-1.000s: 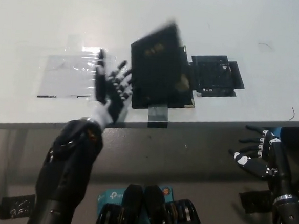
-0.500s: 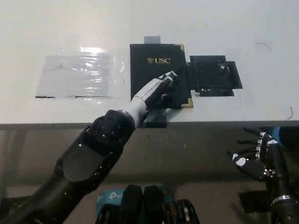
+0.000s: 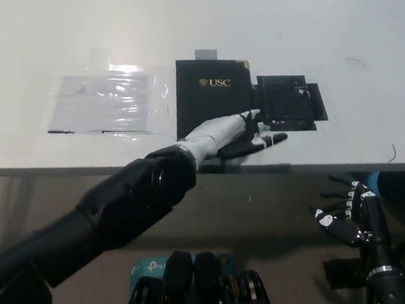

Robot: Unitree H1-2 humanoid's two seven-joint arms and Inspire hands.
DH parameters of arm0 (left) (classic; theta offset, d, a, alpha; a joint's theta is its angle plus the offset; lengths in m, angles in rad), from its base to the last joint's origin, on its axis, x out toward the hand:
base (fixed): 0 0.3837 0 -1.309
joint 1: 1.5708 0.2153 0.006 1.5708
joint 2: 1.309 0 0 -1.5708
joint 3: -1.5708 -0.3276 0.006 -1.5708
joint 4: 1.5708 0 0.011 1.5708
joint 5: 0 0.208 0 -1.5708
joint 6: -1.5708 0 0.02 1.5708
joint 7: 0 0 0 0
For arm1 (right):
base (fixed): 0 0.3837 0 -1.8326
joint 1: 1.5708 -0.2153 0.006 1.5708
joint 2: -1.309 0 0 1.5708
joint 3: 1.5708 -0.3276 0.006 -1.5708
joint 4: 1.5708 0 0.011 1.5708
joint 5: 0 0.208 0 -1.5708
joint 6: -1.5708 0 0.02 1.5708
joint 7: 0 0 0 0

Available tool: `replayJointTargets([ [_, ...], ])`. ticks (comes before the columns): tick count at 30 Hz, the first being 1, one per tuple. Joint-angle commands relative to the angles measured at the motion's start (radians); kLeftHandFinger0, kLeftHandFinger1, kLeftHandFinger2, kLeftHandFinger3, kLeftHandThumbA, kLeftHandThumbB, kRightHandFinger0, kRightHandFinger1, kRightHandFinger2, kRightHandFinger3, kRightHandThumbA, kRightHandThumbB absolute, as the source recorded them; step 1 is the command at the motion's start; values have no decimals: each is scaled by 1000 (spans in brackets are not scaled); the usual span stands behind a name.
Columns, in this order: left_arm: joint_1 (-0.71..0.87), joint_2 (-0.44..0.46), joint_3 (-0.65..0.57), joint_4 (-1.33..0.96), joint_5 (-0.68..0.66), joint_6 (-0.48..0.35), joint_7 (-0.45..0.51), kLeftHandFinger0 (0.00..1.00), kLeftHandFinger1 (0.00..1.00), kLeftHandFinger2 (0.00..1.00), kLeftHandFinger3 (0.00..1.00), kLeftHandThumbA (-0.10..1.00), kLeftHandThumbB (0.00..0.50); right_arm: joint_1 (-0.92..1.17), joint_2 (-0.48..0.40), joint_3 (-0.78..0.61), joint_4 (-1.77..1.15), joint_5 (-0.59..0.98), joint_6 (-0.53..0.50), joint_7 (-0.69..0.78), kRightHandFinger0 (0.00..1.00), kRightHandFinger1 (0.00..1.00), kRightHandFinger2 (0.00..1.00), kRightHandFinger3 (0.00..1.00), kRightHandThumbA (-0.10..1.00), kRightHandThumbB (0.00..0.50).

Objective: The robot uses its left hand to push the cover of the diary kept in the middle of the desk towards the right to close it

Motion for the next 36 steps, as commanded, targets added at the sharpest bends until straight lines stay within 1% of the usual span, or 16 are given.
replayJointTargets([
  [1, -55, 211, -212, -163, 577, 49, -21, 1000, 1000, 1000, 1000, 1000, 292, -15, -10, 4, -61, 11, -6, 26, 338, 399, 500, 728, 794, 76],
  [6, 72, 296, -28, -469, 507, 112, 2, 1000, 1000, 1000, 1000, 1000, 244, -12, -17, 3, -58, -2, -12, 17, 350, 405, 499, 731, 826, 98],
  [7, 150, 319, 72, -591, 463, 104, 51, 1000, 1000, 1000, 1000, 1000, 265, -12, -19, 3, -58, -4, -10, 17, 338, 400, 506, 723, 835, 103],
  [8, 167, 323, 95, -618, 454, 101, 62, 1000, 1000, 1000, 1000, 1000, 265, -11, -19, 2, -59, -4, -10, 16, 337, 400, 507, 721, 837, 103],
  [11, 319, 326, 305, -864, 315, 113, 96, 1000, 1000, 1000, 1000, 1000, 240, -10, -24, -5, -56, -2, -12, 11, 346, 409, 515, 720, 849, 103],
  [12, 409, 299, 442, -1010, 199, 154, 115, 1000, 1000, 1000, 1000, 1000, 300, -12, -26, -4, -55, -9, -13, 8, 346, 408, 507, 717, 859, 104],
  [13, 460, 263, 539, -1079, 81, 126, 139, 1000, 1000, 1000, 1000, 1000, 298, -14, -28, -4, -52, -12, -16, 6, 336, 397, 500, 717, 864, 100],
  [14, 462, 256, 553, -1084, 72, 122, 133, 1000, 1000, 1000, 1000, 1000, 299, -15, -27, -5, -49, -11, -18, 4, 335, 396, 500, 717, 865, 101],
  [16, 551, 218, 705, -1191, -100, 50, 188, 1000, 1000, 1000, 1000, 1000, 216, -15, -26, -8, -44, -6, -22, 4, 330, 397, 507, 727, 864, 93],
  [17, 594, 209, 775, -1261, -175, 49, 205, 1000, 1000, 1000, 1000, 1000, 235, -12, -26, -9, -44, -4, -21, 4, 334, 399, 511, 734, 864, 88],
  [18, 604, 206, 794, -1272, -187, 44, 202, 1000, 1000, 1000, 1000, 1000, 232, -11, -24, -10, -42, -3, -25, 3, 340, 399, 507, 737, 859, 81],
  [19, 633, 204, 829, -1300, -227, 32, 213, 1000, 1000, 1000, 1000, 1000, 195, -9, -23, -11, -40, -2, -33, 2, 343, 399, 505, 739, 854, 73],
  [21, 682, 195, 879, -1335, -299, 19, 224, 1000, 1000, 1000, 1000, 1000, 165, -6, -24, -12, -36, -3, -36, 0, 350, 405, 506, 740, 851, 76],
  [25, 826, 163, 961, -1298, -490, -149, 223, 1000, 1000, 1000, 1000, 1000, 201, -3, -25, -16, -35, -1, -44, -3, 338, 394, 490, 728, 844, 76],
  [27, 884, 127, 1002, -1241, -563, -207, 201, 1000, 1000, 1000, 1000, 1000, 197, -4, -25, -19, -34, 0, -40, -5, 334, 390, 484, 720, 839, 78],
  [36, 1035, 53, 1127, -859, -538, -298, 10, 1000, 1000, 1000, 1000, 1000, 143, -7, -28, -19, -28, 0, -34, -2, 323, 389, 493, 728, 838, 80],
])
